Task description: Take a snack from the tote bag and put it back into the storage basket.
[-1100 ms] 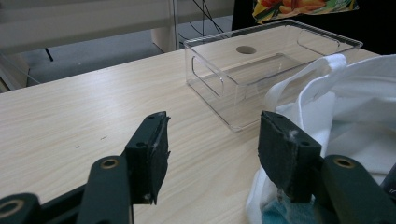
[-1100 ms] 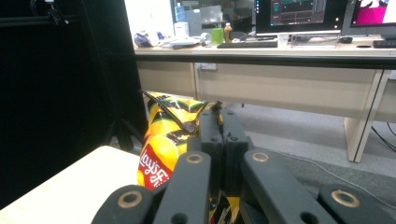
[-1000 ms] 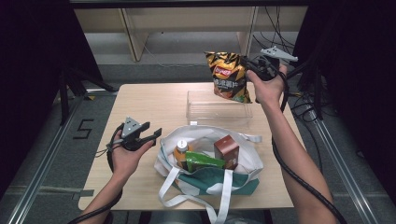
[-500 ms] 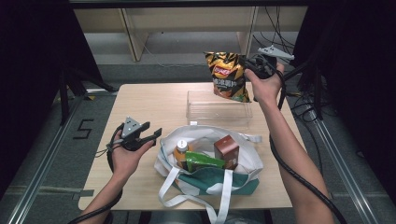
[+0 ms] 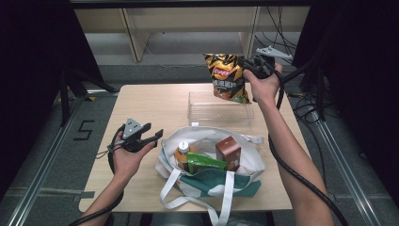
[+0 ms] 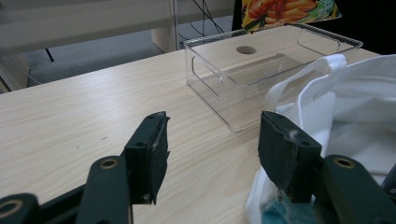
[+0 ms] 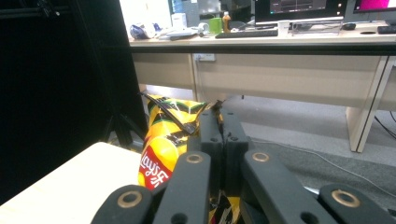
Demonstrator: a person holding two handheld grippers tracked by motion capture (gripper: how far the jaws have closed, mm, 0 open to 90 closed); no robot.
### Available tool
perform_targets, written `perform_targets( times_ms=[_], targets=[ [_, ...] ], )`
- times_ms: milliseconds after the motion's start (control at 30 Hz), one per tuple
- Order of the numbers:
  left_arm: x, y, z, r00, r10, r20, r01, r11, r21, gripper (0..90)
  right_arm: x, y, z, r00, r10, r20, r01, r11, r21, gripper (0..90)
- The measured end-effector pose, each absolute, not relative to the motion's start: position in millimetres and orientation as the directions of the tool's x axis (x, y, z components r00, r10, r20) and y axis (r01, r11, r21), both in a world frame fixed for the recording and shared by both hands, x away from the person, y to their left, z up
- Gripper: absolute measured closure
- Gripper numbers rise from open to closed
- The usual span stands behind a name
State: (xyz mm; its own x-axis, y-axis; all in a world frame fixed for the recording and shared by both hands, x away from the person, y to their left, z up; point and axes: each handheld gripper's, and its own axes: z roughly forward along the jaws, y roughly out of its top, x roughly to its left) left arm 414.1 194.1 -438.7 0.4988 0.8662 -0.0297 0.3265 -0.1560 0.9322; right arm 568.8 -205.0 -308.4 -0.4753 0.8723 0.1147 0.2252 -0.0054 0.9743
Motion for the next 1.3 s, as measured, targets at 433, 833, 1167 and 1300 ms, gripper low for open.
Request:
perform_targets(
  times_ms=[433,833,1167,1300],
  targets=[
    [414,193,-439,0.504,0.863,-0.022,0.323,-0.165,0.932,42.2,576,-203,-317,-0.479,0.870,0.120,0.241,-0.001,0.970,90.0],
    [414,193,-439,0.505,0.863,-0.020,0.322,-0.167,0.932,42.1,582,-199,-325,-0.475,0.872,0.118,0.260,0.011,0.966,90.0],
    [413,192,-439,0.507,0.862,-0.019,0.323,-0.169,0.931,42.0,586,-195,-331,-0.466,0.874,0.136,0.284,0.002,0.959,90.0],
    [414,192,-440,0.508,0.861,-0.022,0.322,-0.166,0.932,42.0,587,-194,-333,-0.464,0.875,0.140,0.291,0.002,0.957,90.0]
  ],
)
